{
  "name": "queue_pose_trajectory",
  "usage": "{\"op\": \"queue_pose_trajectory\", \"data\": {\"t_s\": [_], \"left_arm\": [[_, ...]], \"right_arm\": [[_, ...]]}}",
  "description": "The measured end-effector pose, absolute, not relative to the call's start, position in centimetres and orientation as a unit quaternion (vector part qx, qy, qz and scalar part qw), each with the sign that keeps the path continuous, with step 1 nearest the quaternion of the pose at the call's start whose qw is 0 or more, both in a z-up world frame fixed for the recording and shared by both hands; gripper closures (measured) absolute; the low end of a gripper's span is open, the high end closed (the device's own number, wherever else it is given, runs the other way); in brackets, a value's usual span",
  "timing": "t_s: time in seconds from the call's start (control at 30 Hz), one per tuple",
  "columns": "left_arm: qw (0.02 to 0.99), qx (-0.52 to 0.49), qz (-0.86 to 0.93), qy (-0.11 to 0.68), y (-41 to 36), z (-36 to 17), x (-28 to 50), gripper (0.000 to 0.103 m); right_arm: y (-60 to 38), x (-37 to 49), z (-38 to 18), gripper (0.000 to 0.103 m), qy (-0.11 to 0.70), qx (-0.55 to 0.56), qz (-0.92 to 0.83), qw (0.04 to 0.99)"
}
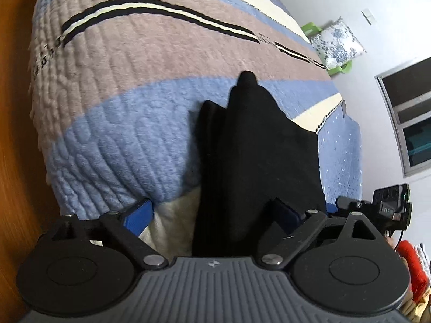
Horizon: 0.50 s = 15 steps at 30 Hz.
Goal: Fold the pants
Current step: 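Close the left gripper on the trouser edge while the right gripper grasps the other edge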
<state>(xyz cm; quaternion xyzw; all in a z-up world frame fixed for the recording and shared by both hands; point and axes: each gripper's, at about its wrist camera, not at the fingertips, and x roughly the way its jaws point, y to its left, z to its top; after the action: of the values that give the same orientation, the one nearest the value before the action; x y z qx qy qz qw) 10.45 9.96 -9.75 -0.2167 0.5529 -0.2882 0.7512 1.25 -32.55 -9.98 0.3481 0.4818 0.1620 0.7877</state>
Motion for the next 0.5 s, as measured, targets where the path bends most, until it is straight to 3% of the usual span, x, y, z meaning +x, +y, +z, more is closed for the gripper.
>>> {"op": "queue_pose_trajectory", "data": {"t_s": [0.2,0.5], "left_arm": [[0.733,-0.263,-0.33,0.533,11.1,-8.8,9.7,0.008],[0.729,-0.245,-0.337,0.544,8.0,-9.2,10.1,0.008]], "right_arm": [[-32.6,1.4,-10.2,0.012,0.48,0.349,0.167,0.787],[-32.5,1.1,-10.1,0.011,0.478,0.341,0.167,0.792]]}}
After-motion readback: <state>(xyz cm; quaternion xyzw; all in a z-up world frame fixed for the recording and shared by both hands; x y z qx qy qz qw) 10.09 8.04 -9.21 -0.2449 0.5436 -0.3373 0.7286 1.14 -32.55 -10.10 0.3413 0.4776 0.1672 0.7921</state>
